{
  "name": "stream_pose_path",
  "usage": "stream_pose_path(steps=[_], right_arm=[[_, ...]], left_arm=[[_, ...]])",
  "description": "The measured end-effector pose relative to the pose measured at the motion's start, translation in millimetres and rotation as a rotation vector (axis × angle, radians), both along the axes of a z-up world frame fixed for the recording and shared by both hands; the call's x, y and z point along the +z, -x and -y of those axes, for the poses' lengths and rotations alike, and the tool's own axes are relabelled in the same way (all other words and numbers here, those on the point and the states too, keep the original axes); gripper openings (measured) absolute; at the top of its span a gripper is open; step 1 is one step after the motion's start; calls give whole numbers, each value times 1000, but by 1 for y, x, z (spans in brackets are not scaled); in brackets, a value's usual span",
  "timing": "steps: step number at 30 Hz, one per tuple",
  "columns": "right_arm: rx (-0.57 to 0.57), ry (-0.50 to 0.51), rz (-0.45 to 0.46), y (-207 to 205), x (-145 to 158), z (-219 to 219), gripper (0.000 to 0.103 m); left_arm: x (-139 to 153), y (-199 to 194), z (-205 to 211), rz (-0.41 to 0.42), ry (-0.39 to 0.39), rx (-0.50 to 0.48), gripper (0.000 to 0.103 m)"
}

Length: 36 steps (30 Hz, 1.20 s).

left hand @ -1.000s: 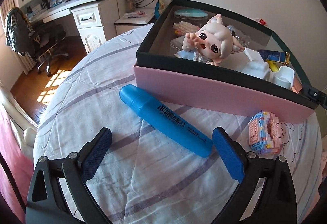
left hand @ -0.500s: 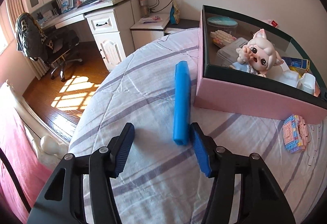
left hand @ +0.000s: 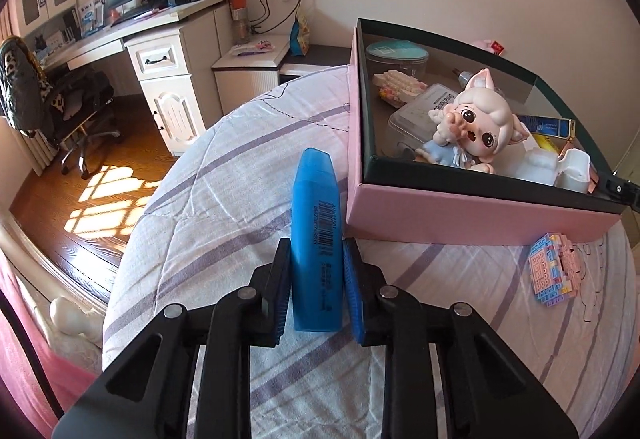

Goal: Organize rigid objects
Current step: 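Carry the blue highlighter into the pink box and open the left gripper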

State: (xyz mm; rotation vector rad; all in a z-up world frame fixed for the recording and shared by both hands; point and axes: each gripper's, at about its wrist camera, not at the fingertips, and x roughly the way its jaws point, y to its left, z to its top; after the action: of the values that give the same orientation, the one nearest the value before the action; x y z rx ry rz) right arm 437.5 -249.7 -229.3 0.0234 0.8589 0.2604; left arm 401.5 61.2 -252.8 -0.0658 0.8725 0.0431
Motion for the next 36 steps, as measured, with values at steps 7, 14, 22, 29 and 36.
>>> stream_pose_path(steps=[7,14,22,29,36], right_arm=[[-3,2,1,0,0,0,19],[-3,1,0,0,0,1,19],[-1,1,-1,1,-1,0,19],[3,-8,-1,1,-1,1,20],[-10,-28,4,3,0,3,20]], left_arm=[[14,19,-12,42,20,23,24],[51,23,-4,121,13,-2,24],[78,-18,56,152,-49,-128,24],[68,-48,98,130,-88,-199,24],[71,-36,112,201,-119,-213,88]])
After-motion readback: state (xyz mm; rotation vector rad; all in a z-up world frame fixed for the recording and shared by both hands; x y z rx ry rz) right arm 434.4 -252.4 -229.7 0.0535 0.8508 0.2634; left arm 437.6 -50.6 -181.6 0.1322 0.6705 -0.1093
